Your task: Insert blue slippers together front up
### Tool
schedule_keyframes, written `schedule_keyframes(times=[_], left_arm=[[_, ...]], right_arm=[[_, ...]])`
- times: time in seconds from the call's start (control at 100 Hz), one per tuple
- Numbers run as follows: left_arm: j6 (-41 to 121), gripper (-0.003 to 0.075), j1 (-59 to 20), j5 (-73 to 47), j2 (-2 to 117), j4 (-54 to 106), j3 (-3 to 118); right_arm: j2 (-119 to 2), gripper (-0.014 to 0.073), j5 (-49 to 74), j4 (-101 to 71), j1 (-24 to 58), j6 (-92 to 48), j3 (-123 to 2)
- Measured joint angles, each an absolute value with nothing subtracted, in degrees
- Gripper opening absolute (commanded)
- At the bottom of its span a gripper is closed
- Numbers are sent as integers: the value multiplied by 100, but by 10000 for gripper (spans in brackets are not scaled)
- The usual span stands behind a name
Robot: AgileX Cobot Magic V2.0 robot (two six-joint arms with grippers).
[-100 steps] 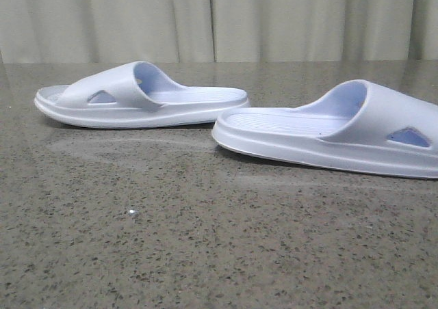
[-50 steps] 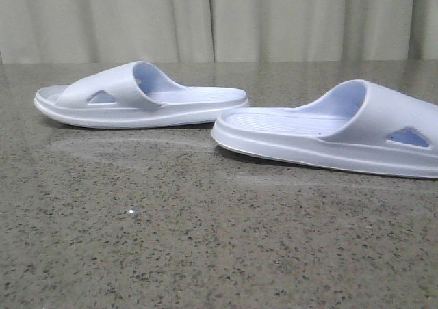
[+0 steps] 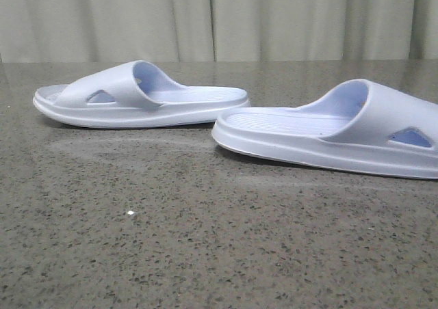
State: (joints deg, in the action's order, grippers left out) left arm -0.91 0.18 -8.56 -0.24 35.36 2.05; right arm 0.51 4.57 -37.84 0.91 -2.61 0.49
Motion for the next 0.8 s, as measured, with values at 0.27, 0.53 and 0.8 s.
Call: schedule_keyframes(times=[0.27, 0.53, 0.8], left_arm=[[-78, 15, 18, -1904, 1587, 1794, 1819], [293, 31, 18, -2515, 3491, 1434, 2992], [319, 347, 18, -2507, 4145, 1642, 3121]], right_arm=[[-1347, -78, 1415, -2976, 91, -261, -1013], [-3646, -65, 2409, -2302, 91, -261, -2262], [-4744, 307, 2800, -2226, 91, -261, -2851]])
